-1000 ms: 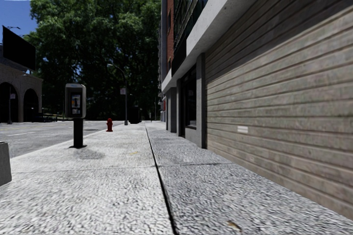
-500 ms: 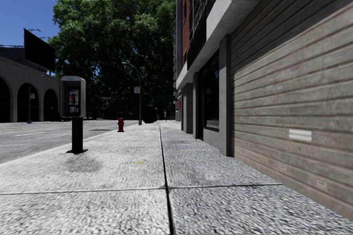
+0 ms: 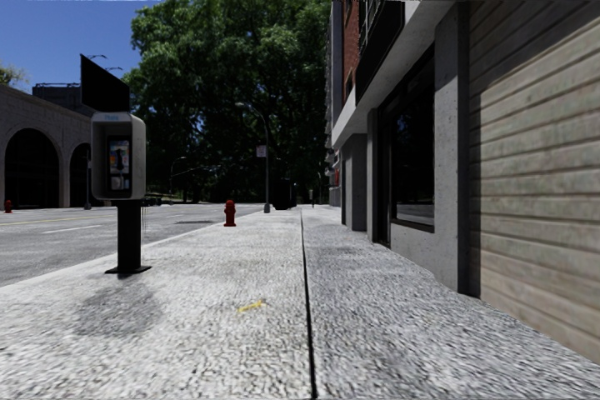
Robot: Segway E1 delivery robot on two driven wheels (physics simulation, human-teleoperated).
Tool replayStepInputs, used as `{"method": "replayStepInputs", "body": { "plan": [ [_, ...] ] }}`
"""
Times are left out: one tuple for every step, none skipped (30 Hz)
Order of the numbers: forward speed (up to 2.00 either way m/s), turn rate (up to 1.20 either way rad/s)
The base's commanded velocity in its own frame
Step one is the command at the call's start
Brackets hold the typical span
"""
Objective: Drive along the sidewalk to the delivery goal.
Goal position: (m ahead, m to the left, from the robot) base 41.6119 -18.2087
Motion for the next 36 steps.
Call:
{"method": "replayStepInputs", "body": {
  "plan": [
    [2.0, 0.04],
    [2.0, 0.0],
    [2.0, 0.0],
    [2.0, 0.0],
    [2.0, 0.0],
    [2.0, 0.0],
    [2.0, 0.0],
    [2.0, 0.0],
    [2.0, 0.0],
    [2.0, 0.0],
    [2.0, 0.0],
    [2.0, 0.0],
    [2.0, 0.0],
    [2.0, 0.0],
    [2.0, 0.0],
    [2.0, 0.0],
    [2.0, 0.0],
    [2.0, 0.0],
    [2.0, 0.0],
    [2.0, 0.0],
    [2.0, 0.0],
    [2.0, 0.0],
    [2.0, 0.0],
    [2.0, 0.0],
    [2.0, 0.0],
    [2.0, 0.0],
    [2.0, 0.0],
    [2.0, 0.0],
    [2.0, 0.0],
    [2.0, 0.0],
    [2.0, 0.0],
    [2.0, 0.0],
    [2.0, 0.0],
    [2.0, 0.0],
    [2.0, 0.0],
    [2.0, 0.0]
  ]
}}
